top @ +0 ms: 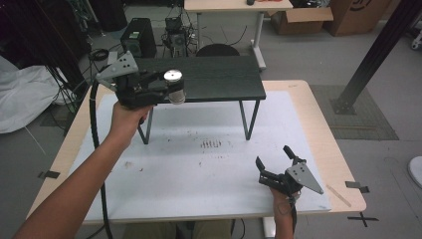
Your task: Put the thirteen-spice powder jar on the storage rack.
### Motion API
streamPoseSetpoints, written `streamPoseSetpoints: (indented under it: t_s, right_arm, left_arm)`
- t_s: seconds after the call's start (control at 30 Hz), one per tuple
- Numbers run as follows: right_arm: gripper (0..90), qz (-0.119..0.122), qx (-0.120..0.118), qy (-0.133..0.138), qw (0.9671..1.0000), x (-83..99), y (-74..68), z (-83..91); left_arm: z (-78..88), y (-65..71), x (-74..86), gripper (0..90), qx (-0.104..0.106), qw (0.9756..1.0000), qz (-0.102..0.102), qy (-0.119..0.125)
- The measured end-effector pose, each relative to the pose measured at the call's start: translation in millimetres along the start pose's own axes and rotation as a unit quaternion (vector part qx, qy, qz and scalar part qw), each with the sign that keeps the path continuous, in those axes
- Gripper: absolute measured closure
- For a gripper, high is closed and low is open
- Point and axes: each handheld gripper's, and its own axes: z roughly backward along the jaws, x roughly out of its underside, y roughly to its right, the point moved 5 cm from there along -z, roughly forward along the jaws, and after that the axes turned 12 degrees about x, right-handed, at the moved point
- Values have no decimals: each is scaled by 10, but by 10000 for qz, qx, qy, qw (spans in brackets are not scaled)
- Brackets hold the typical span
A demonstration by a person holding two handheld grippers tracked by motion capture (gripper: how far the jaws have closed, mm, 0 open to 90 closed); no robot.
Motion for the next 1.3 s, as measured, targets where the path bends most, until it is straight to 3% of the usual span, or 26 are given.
streamPoseSetpoints:
  t_s: [0.27, 0.7, 0.97, 1.3]
  right_arm:
    - [1, -8, 3, 6, 10000, 0, 2, 2]
    - [0, 1, 10, 36, 10000, -2, 5, 4]
    - [0, -7, 2, 39, 10000, -2, 5, 6]
    - [0, -13, 8, 66, 10000, -4, 8, 6]
  left_arm:
    - [-145, -185, -154, 487, -91, 10000, 2, -38]
    - [-426, -488, -229, 487, -272, 9994, 127, -142]
    - [-625, -679, -166, 487, -603, 9974, 184, -348]
    - [-778, -778, -39, 487, -720, 9945, 321, -689]
